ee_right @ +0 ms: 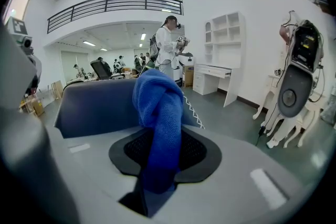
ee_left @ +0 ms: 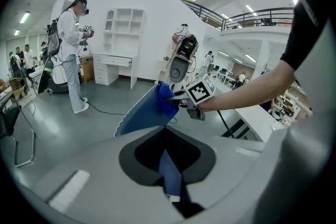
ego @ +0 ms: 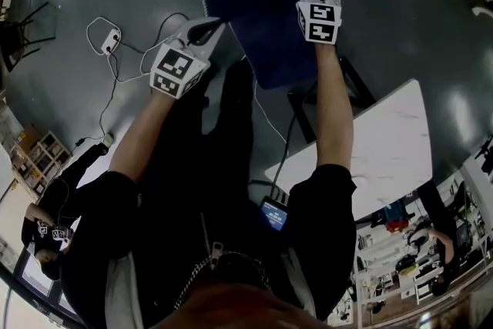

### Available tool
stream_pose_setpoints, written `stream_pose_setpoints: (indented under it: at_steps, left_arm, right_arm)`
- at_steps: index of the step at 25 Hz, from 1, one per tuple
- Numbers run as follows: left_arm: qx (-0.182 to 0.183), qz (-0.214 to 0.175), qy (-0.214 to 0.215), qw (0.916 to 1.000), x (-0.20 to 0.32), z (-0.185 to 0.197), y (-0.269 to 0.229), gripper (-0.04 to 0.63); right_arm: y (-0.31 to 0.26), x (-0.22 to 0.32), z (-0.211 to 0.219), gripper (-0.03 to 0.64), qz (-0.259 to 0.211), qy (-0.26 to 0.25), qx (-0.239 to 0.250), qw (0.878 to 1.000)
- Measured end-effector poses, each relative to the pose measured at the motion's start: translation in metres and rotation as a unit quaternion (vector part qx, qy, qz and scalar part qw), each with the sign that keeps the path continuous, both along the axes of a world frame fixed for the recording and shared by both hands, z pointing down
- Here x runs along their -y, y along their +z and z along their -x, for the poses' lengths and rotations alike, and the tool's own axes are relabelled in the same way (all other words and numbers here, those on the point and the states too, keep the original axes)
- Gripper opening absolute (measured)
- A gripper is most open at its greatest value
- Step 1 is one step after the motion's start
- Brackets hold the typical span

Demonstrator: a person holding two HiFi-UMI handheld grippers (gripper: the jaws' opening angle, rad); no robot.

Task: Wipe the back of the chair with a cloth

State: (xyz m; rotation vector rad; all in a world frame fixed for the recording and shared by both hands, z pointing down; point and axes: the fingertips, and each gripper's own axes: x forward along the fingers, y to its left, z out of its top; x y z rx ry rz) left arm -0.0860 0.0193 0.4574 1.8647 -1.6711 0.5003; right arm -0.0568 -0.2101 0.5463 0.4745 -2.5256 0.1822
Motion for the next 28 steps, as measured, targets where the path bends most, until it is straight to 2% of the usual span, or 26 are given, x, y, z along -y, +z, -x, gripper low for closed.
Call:
stream_pose_setpoints:
  at_steps: [4, 9, 11, 14, 18, 24, 28]
  left_arm:
    - [0.0, 0.001, 0.001, 1.0, -0.002, 0.002, -0.001, 0.009]
    - [0.0, 0.001, 0.0, 1.0, -0.006, 0.004, 0.0, 0.009]
    - [-0.001, 0.002, -0.002, 1.0, -0.009, 0.005, 0.002, 0.009]
    - [-0.002, 0.003, -0.003, 1.0, -0.014, 0.007, 0.005, 0.009]
    - [-0.003, 0.006, -0.006, 1.0, -0.019, 0.008, 0.009, 0.009]
    - [0.003, 0.007, -0.011, 0.9999, -0.029, 0.01, 0.014, 0.009]
    - [0.004, 0.012, -0.023, 0.9997, -0.039, 0.02, 0.015, 0.009]
  right_arm:
    - [0.002, 0.007, -0.004, 0.11, 0.001, 0.026, -0.003, 1.0]
    - [0.003, 0.013, -0.02, 0.11, -0.002, 0.09, -0.002, 0.996]
    - [-0.001, 0.002, -0.024, 0.11, -0.005, 0.088, 0.011, 0.996]
    - [-0.005, -0.037, -0.021, 0.11, -0.006, 0.034, 0.026, 0.999]
    - [0.011, -0.121, -0.01, 0.11, -0.007, -0.085, 0.004, 0.996]
    - [0.033, -0.235, 0.01, 0.11, 0.021, -0.231, -0.003, 0.973]
    - [0.032, -0.276, 0.03, 0.11, 0.022, -0.287, 0.0, 0.958]
